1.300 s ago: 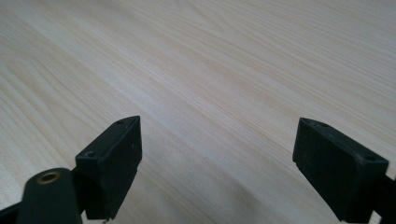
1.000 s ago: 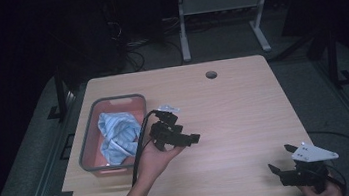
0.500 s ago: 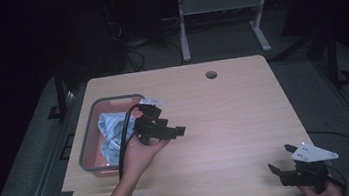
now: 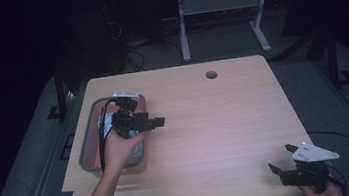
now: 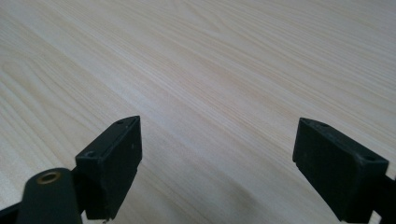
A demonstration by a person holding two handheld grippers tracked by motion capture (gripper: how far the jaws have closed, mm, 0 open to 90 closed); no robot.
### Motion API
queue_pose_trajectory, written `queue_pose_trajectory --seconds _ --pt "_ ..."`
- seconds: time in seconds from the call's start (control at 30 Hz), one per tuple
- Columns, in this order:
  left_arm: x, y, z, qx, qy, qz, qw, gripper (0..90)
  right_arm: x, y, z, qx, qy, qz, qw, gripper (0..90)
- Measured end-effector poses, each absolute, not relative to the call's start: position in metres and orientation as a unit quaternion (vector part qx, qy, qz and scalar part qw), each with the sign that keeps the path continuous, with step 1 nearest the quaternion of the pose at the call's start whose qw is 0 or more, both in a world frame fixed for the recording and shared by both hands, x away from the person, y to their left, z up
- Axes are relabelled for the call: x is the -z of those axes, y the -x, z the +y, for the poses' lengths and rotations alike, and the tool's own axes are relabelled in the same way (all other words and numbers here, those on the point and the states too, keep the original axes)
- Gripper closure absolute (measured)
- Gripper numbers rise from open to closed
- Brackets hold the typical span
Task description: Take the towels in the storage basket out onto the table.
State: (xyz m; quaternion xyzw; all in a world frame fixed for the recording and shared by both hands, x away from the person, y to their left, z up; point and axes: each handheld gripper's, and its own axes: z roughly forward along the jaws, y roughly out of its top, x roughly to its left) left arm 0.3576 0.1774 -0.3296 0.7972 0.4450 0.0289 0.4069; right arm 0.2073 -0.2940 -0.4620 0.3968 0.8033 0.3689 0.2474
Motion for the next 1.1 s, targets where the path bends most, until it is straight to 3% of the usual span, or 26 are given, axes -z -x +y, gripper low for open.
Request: queue_pose_trajectory --seconds 0.57,1.1 --pt "0.318 -0.361 0.236 -0.088 -0.779 0.495 0.373 24.3 0.461 -0.206 -0.295 -0.369 -0.399 0.802 0.247 15.1" --pt "0.339 -0.363 0.277 -0.113 -0.752 0.557 0.335 24.4 0.461 -0.206 -0.294 -0.369 -0.396 0.803 0.25 15.1"
